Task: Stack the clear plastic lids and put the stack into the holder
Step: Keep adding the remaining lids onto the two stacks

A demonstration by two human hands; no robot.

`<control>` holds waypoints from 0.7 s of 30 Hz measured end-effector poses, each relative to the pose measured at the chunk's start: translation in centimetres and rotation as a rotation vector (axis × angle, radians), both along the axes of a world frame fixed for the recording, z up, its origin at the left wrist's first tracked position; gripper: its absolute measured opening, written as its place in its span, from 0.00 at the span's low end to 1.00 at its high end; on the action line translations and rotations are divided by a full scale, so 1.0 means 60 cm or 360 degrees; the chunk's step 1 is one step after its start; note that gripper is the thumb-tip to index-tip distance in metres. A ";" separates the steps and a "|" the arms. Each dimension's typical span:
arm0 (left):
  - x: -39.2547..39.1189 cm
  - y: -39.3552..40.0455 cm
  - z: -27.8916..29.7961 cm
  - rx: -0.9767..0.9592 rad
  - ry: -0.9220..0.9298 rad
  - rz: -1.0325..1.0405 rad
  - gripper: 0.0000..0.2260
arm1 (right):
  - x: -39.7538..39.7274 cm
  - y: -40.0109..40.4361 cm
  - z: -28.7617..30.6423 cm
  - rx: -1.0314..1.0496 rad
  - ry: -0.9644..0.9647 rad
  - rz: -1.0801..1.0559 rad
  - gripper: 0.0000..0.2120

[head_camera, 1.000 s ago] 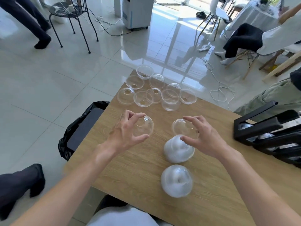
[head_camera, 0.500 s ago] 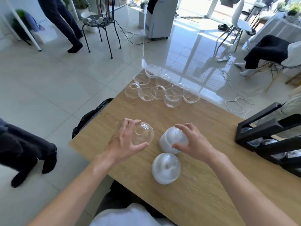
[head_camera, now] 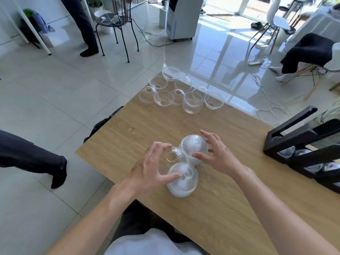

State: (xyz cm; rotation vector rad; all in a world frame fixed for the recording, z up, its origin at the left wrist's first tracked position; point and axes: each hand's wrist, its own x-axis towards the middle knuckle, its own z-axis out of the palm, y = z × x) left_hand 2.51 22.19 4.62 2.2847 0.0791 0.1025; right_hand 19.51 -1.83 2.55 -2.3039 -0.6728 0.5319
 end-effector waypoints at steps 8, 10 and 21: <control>0.015 -0.068 -0.021 0.0088 0.0054 -0.0228 0.35 | -0.013 -0.036 0.000 0.0099 -0.0031 -0.0107 0.37; 0.012 -0.071 -0.032 0.0141 0.0082 -0.0261 0.35 | -0.016 -0.040 -0.005 0.0104 -0.0041 -0.0117 0.30; 0.008 -0.063 -0.036 0.0100 0.0118 -0.0373 0.43 | -0.008 -0.017 0.007 0.0144 -0.0012 -0.0097 0.30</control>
